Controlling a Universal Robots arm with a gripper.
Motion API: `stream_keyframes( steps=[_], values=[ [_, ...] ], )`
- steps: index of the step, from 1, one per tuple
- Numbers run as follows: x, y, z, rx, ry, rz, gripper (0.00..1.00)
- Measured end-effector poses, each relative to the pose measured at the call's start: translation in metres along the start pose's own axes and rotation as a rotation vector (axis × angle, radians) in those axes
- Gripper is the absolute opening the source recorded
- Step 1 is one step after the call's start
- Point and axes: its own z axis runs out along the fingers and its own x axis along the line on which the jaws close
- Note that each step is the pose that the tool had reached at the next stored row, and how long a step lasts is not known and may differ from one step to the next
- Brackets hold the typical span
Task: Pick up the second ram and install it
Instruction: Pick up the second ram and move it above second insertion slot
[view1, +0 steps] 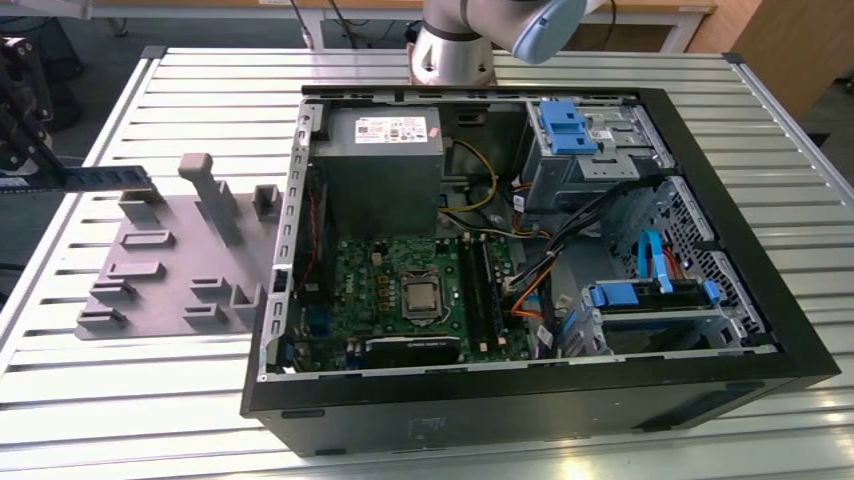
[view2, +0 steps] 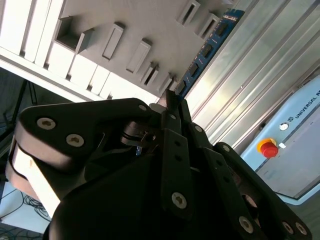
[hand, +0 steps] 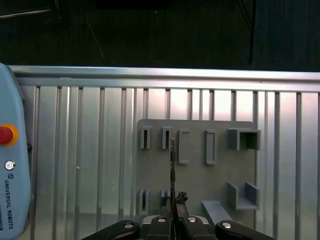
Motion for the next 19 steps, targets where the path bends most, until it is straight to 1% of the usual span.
stream_keyframes(
  steps=[13, 19],
  values=[
    [0.0, 0.0002, -0.0139, 0.0, 0.0, 0.0, 0.14],
    [0.0, -0.0016, -0.015, 0.0, 0.0, 0.0, 0.14]
  ],
)
